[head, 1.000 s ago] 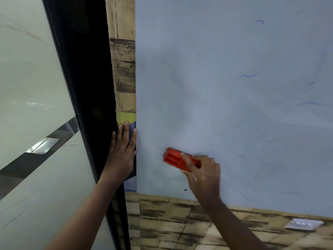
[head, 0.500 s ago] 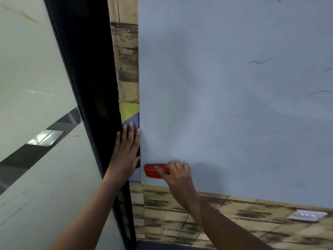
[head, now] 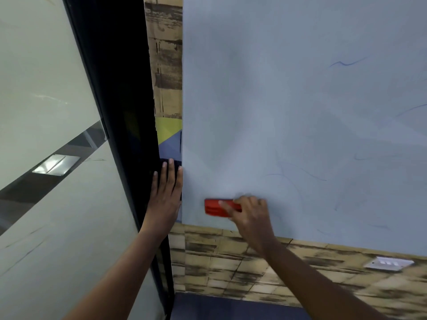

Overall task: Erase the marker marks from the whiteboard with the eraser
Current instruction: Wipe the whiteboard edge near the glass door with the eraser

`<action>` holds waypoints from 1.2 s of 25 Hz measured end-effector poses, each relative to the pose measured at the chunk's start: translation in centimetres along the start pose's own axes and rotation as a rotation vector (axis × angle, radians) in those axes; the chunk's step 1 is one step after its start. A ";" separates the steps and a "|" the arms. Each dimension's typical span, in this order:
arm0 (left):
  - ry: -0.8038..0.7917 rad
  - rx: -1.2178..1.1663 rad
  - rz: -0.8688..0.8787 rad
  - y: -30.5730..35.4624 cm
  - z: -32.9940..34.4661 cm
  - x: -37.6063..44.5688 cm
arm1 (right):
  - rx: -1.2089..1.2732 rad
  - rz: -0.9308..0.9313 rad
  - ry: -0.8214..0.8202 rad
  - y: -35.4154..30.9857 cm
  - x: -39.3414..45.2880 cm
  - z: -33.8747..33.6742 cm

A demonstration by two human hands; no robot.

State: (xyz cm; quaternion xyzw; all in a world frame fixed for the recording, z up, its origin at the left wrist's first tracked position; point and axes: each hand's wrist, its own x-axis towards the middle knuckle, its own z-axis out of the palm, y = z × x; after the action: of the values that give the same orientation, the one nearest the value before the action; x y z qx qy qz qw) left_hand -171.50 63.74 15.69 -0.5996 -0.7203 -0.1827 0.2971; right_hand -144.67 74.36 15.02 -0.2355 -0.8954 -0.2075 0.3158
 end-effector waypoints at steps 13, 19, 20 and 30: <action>-0.051 -0.014 0.037 2.5 0.5 -3.2 | -0.011 -0.118 -0.128 -4.6 -2.8 5.0; -0.035 -0.046 0.150 4.7 0.5 -2.1 | 0.035 0.221 0.064 -0.6 -1.8 0.5; -0.023 -0.050 0.173 5.4 0.6 -1.8 | 0.028 0.319 0.114 0.6 -2.3 -0.4; 0.039 -0.031 0.179 9.8 0.9 1.0 | 0.563 1.381 0.093 0.2 -9.2 0.6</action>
State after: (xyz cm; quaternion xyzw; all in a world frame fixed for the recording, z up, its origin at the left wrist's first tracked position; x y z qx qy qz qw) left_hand -162.30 67.10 14.76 -0.6623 -0.6550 -0.1784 0.3170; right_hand -138.50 72.14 8.47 -0.6455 -0.5489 0.2655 0.4600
